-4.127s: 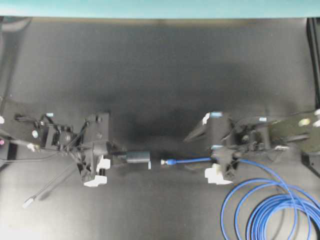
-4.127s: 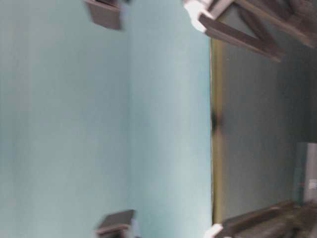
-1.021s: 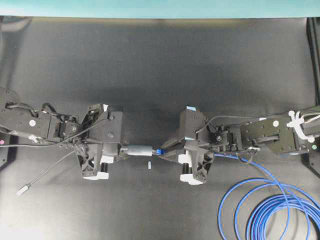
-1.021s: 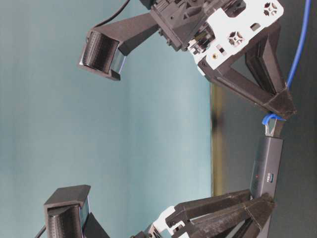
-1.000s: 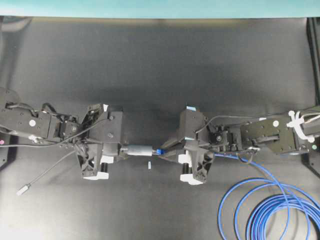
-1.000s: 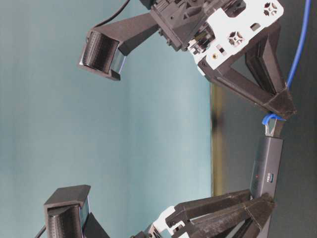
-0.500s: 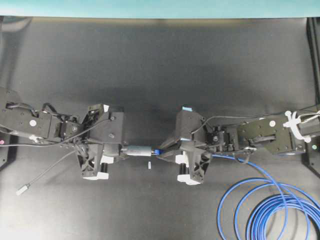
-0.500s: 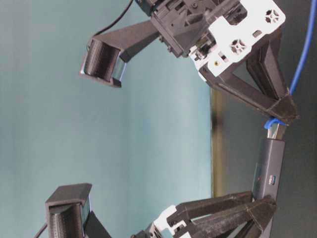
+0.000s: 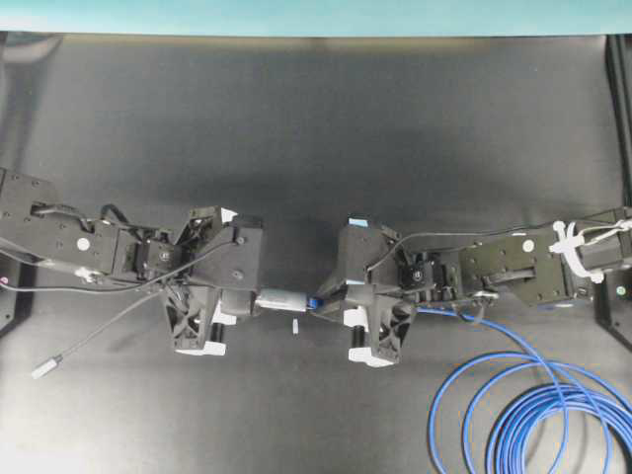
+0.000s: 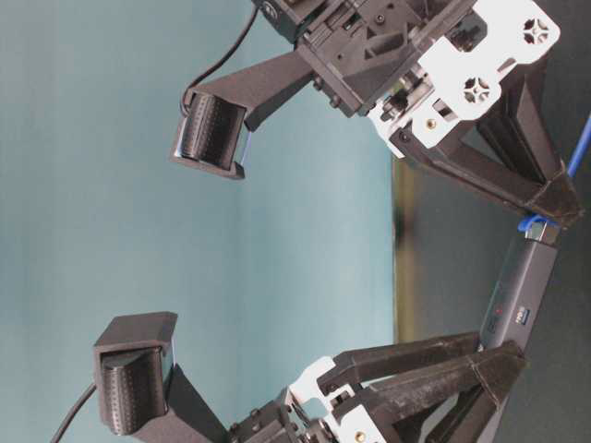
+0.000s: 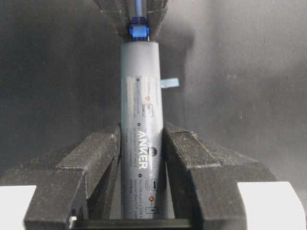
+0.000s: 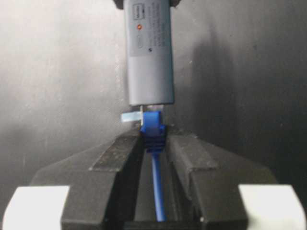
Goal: Insert the LAN cable into the hub.
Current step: 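Press the plug further into the hub port with the right gripper, then lower the joined hub and cable, open both grippers and withdraw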
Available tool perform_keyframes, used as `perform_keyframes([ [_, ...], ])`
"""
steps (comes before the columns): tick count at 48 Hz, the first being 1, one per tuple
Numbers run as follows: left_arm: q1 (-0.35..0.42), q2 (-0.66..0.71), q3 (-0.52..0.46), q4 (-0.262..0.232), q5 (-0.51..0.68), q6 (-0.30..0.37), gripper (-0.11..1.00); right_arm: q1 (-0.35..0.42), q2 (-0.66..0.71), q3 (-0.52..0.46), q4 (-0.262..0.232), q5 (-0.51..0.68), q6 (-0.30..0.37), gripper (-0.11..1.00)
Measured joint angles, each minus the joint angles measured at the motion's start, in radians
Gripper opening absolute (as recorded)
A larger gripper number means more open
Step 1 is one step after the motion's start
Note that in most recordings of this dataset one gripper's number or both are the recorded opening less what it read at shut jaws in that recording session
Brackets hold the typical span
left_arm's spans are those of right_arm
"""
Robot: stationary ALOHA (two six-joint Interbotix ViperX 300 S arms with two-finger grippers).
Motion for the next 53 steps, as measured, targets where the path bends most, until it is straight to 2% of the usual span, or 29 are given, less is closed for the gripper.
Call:
perform_keyframes([
  [10, -0.008, 0.0, 0.0, 0.0, 0.006, -0.002, 0.28, 0.003, 0.0, -0.011, 0.0, 0.054, -0.006, 0.13],
  [23, -0.005, 0.0, 0.003, 0.0, 0.074, -0.002, 0.28, 0.0, -0.003, -0.029, -0.005, 0.098, -0.008, 0.14],
  [26, -0.005, 0.0, 0.003, 0.0, 0.077, -0.002, 0.28, 0.0, -0.005, -0.028, -0.006, 0.101, -0.008, 0.24],
  [33, -0.005, 0.0, 0.006, 0.0, 0.08, -0.006, 0.28, 0.003, -0.005, -0.025, -0.006, 0.114, -0.006, 0.66],
  [36, -0.005, 0.0, 0.008, -0.002, 0.08, -0.006, 0.28, 0.008, -0.006, -0.02, -0.006, 0.126, -0.006, 0.8],
  [39, -0.005, 0.002, 0.009, 0.0, 0.081, -0.008, 0.29, 0.015, -0.009, -0.014, -0.006, 0.143, -0.006, 0.86],
  [45, -0.003, 0.005, 0.017, 0.0, 0.081, -0.025, 0.29, 0.026, -0.017, 0.009, -0.006, 0.149, -0.002, 0.84],
  [47, 0.0, 0.008, 0.018, 0.0, 0.081, -0.032, 0.33, 0.026, -0.026, 0.017, -0.006, 0.149, 0.0, 0.85],
  [53, 0.014, 0.012, 0.02, 0.0, 0.078, -0.054, 0.7, 0.025, -0.054, 0.052, -0.006, 0.146, 0.0, 0.85],
])
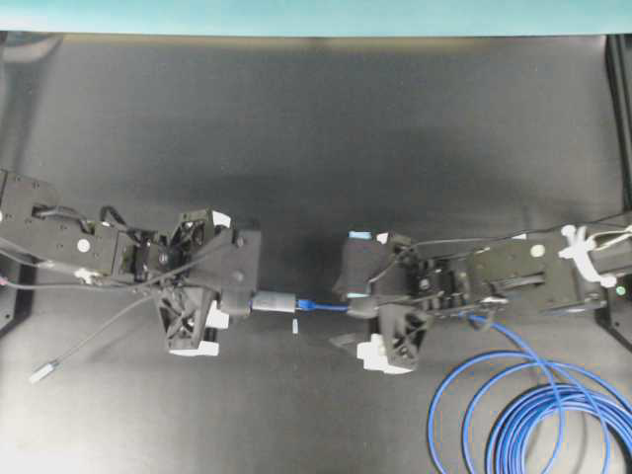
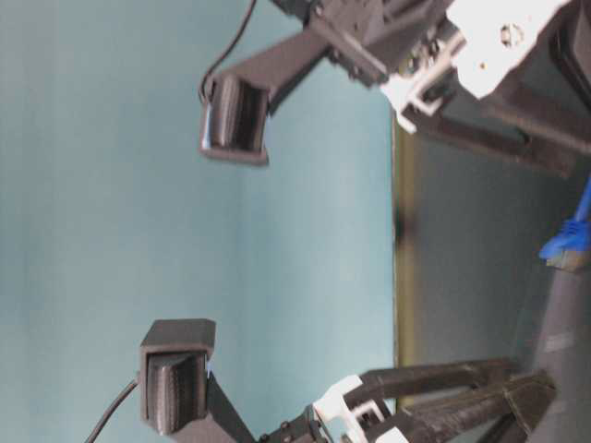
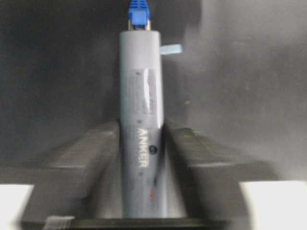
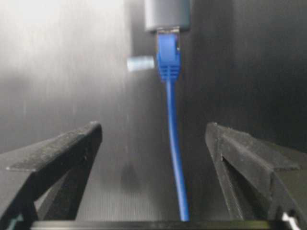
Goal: Insert the LAN cable into the hub.
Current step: 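Lower the joined hub and cable, open both grippers and withdraw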
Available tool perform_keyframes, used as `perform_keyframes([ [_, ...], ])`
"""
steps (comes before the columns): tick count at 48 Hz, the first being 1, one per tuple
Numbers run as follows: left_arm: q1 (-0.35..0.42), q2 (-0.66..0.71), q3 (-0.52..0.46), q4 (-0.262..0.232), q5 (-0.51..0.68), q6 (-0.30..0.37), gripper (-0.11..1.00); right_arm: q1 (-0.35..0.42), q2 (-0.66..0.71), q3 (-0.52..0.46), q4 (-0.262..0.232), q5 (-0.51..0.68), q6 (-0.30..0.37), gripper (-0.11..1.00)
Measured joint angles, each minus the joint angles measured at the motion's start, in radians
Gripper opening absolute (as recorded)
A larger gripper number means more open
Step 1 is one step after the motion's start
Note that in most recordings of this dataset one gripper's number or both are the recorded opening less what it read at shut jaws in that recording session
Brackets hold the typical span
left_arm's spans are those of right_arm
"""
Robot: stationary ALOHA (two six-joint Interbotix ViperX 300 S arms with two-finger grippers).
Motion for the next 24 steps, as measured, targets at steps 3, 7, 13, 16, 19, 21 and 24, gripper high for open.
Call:
perform_keyframes([
  [3, 0.006, 0.003, 0.002, 0.0, -0.002, 0.0, 0.83, 0.0, -0.014, 0.02, 0.0, -0.008, 0.0, 0.85],
  [7, 0.009, 0.006, 0.0, 0.0, -0.003, 0.0, 0.87, -0.005, -0.032, 0.044, 0.0, -0.028, 0.0, 0.85],
  [13, 0.009, 0.006, 0.003, 0.0, -0.003, 0.005, 0.84, -0.021, -0.057, 0.069, 0.0, -0.067, 0.0, 0.85],
  [16, 0.008, 0.002, 0.003, 0.0, -0.003, 0.0, 0.84, -0.034, -0.077, 0.083, 0.0, -0.084, 0.0, 0.85],
  [19, 0.009, -0.018, 0.003, 0.0, -0.003, 0.0, 0.84, -0.044, -0.1, 0.092, 0.0, -0.094, 0.0, 0.85],
  [21, 0.009, -0.038, 0.003, 0.0, -0.005, 0.0, 0.84, -0.051, -0.117, 0.098, 0.0, -0.1, 0.0, 0.85],
  [24, 0.009, -0.081, 0.008, 0.0, -0.005, 0.0, 0.84, -0.058, -0.149, 0.109, 0.0, -0.104, 0.0, 0.85],
])
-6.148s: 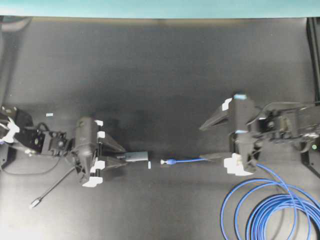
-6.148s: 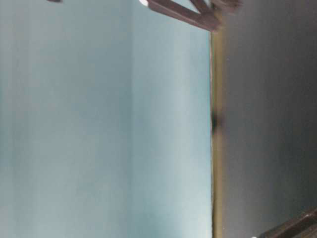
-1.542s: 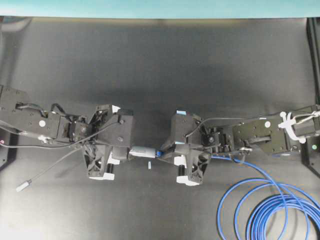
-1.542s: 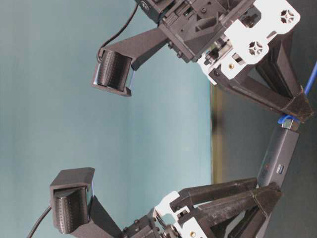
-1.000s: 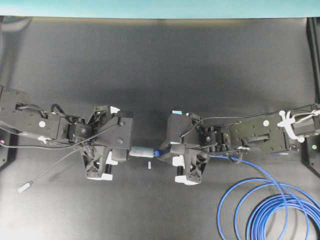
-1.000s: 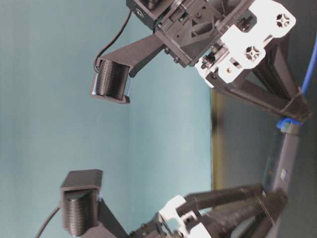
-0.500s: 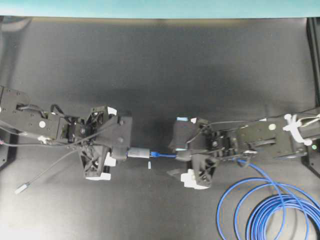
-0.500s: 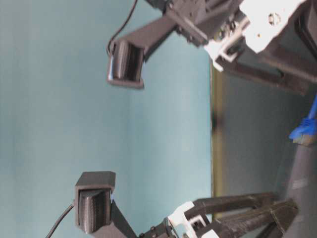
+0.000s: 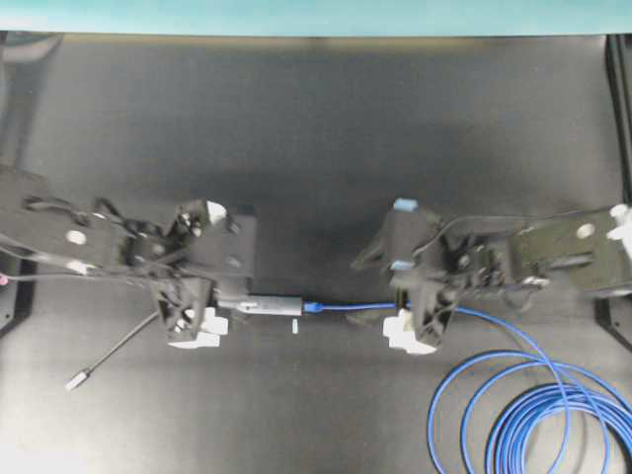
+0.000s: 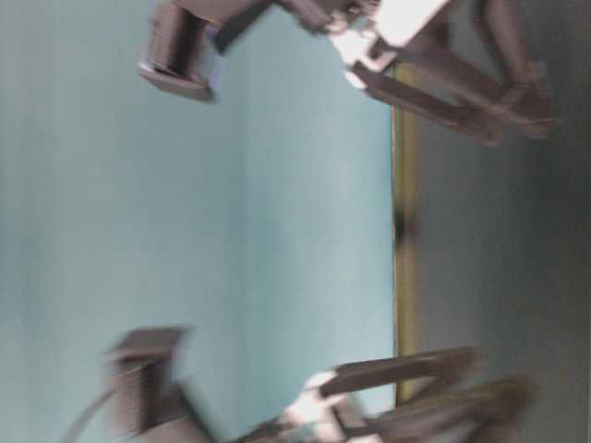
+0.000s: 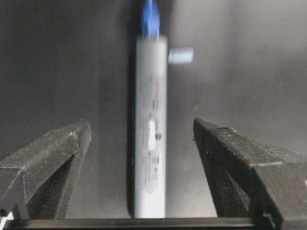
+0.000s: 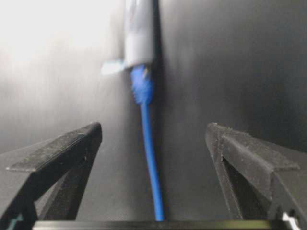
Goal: Insert the LAN cable into the hub.
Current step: 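Lower the joined hub and cable, open both grippers and withdraw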
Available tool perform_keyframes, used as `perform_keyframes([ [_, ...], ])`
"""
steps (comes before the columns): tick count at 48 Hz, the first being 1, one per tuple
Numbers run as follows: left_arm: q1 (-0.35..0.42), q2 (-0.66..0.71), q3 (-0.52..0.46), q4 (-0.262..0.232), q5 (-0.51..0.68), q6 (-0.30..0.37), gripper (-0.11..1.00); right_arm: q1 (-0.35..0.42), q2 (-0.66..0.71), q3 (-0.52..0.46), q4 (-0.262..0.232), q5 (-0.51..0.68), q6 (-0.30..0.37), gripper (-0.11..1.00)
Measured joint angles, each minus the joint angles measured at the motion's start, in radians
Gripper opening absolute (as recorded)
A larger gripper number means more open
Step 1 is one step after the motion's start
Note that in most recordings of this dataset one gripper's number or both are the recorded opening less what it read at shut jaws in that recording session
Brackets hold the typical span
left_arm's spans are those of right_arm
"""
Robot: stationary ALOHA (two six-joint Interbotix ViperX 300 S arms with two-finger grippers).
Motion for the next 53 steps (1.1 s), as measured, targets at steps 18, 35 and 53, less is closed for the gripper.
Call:
perform_keyframes([
  [18, 0.003, -0.282, 0.098, 0.0, -0.002, -0.005, 0.84, -0.011, -0.256, 0.078, 0.0, -0.015, 0.0, 0.84],
  [35, 0.002, -0.538, 0.239, 0.0, -0.02, -0.003, 0.82, -0.011, -0.451, 0.17, 0.0, 0.005, 0.0, 0.84],
  [53, 0.003, -0.698, 0.305, -0.002, -0.018, -0.003, 0.81, -0.011, -0.618, 0.241, 0.0, 0.054, 0.0, 0.84],
])
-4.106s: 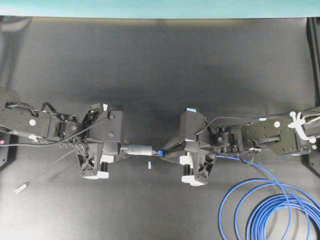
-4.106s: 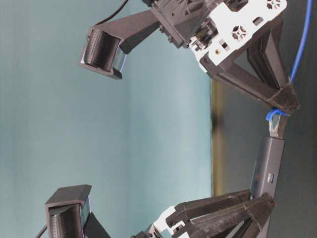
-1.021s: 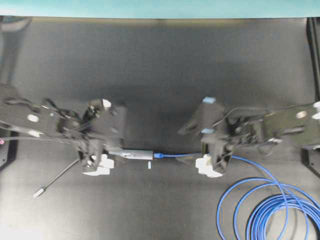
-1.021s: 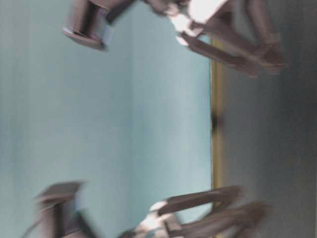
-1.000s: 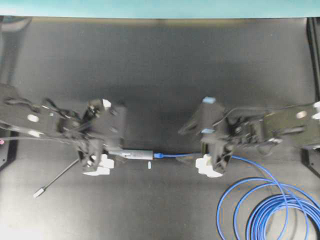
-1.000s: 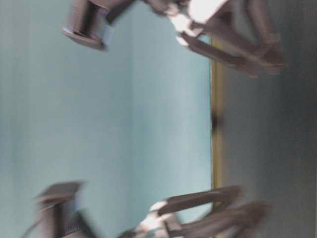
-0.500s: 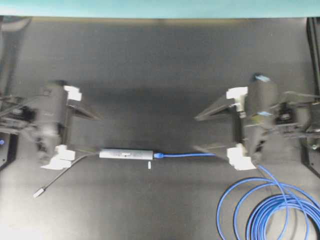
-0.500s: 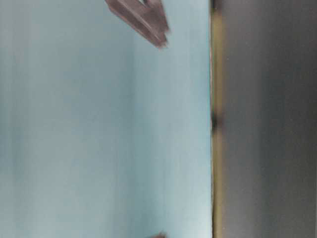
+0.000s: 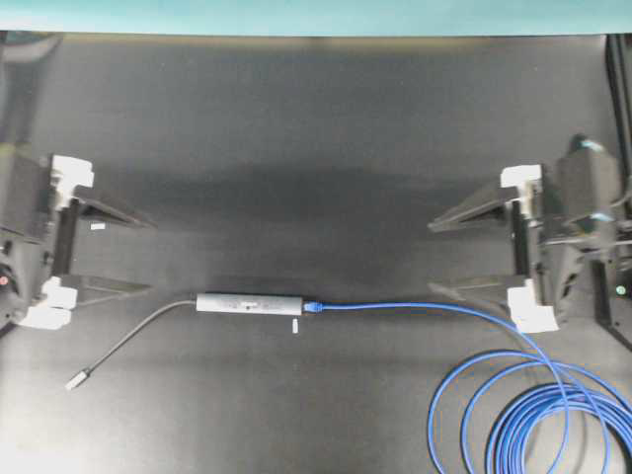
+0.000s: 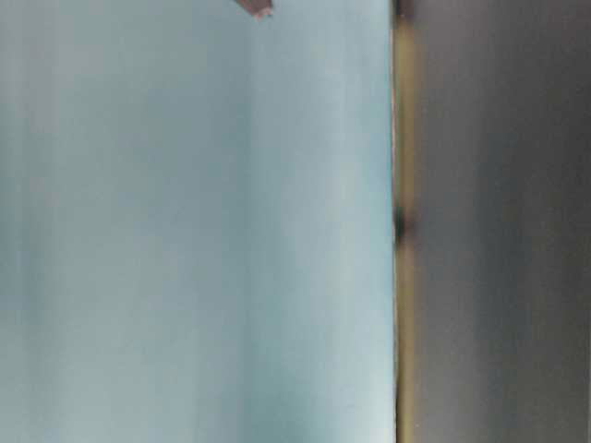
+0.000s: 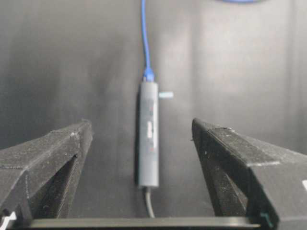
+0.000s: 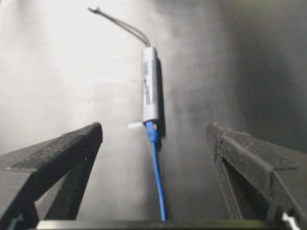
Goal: Insert the LAN cable into the hub.
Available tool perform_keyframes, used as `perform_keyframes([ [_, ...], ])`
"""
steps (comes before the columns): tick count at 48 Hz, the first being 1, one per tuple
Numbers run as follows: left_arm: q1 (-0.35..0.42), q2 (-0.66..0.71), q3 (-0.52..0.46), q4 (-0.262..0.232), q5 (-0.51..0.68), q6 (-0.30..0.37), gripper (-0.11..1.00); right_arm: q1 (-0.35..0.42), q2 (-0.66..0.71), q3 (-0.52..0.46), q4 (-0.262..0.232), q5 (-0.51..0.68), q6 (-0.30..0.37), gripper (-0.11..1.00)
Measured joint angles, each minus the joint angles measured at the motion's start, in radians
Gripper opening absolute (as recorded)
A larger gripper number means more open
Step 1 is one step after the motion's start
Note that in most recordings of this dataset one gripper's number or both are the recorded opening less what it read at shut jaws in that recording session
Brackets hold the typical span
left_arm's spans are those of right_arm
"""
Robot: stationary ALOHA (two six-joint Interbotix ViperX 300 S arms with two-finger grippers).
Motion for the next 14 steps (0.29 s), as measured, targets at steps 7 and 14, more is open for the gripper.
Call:
perform_keyframes([
  [7, 0.0, -0.02, 0.009, 0.002, 0.002, 0.0, 0.81, 0.0, -0.051, 0.011, 0.0, 0.018, 0.0, 0.84],
  [14, 0.0, -0.023, 0.023, 0.002, 0.002, -0.005, 0.81, 0.0, -0.074, 0.017, 0.0, 0.032, 0.0, 0.84],
])
